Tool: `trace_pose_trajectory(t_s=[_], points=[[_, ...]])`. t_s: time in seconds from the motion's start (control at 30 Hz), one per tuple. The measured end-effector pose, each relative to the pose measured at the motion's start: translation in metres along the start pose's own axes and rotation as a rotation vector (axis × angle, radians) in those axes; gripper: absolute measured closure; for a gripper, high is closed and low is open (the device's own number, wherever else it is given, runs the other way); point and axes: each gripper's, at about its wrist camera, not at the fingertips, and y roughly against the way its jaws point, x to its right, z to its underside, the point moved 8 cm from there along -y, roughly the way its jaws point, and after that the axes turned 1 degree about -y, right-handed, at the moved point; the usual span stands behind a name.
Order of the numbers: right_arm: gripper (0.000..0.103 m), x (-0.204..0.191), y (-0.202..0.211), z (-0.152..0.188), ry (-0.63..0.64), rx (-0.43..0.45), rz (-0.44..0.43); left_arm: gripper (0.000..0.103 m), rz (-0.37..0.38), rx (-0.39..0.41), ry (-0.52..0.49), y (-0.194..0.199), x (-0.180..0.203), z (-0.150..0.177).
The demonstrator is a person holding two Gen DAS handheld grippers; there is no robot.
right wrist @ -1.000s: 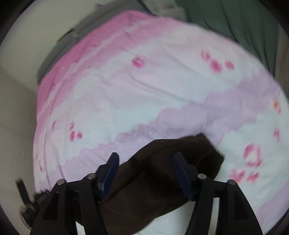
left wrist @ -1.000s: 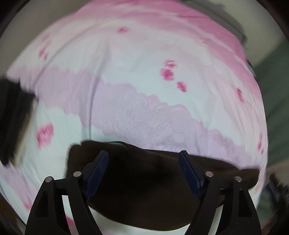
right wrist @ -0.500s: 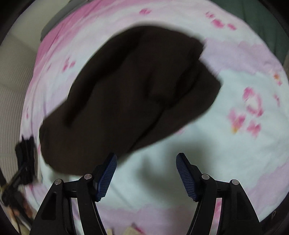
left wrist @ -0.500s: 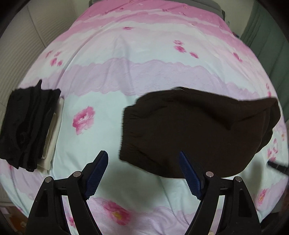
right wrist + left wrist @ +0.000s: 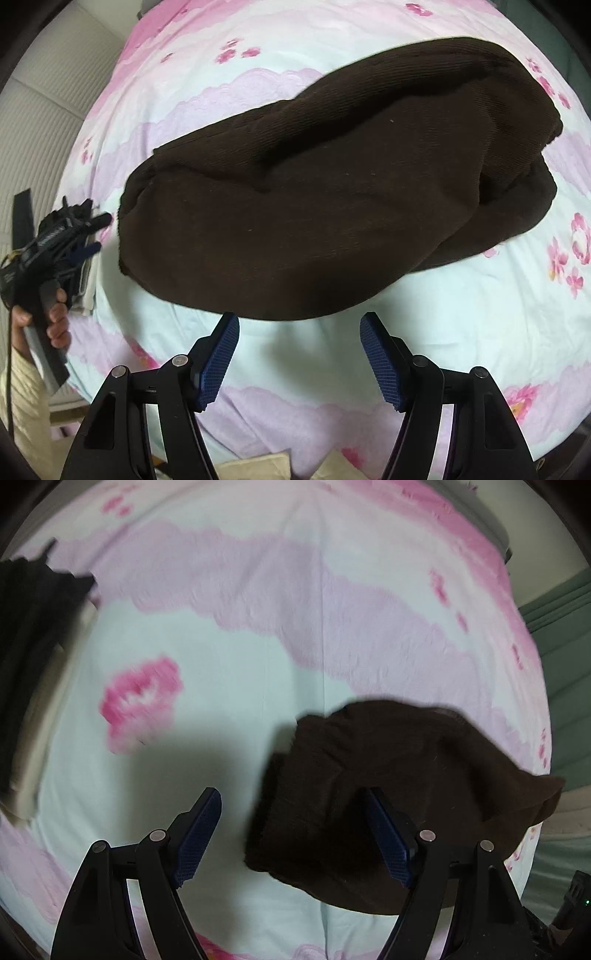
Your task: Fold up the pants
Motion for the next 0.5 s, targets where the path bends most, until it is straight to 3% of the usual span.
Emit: trace_pose_trajectory(t_s=[0.07,0.13,0.37,0.5], points=[[0.034,0.009,-0.005,0.001,-0.039,-0.014,0.007,0.028,-0.039,0.002,-0.010,-0.008,0.002,0.003],[0.034,0.019,-0.012,0.004,-0.095,-0.038,0.006,0.029,-0.158,0.025,-0.033,-0.012,0.000,0.003],[0.034,0.047,-0.015,0.010,-0.161,-0.053,0.052,0.029,-0.387,0.067,-0.123,-0.018,0.014,-0.005],[0.034,0.055,-0.011,0.007,-0.175,-0.029,0.050,0.029,-0.493,0.104,-0.219,0.003,0.030,-0.008]])
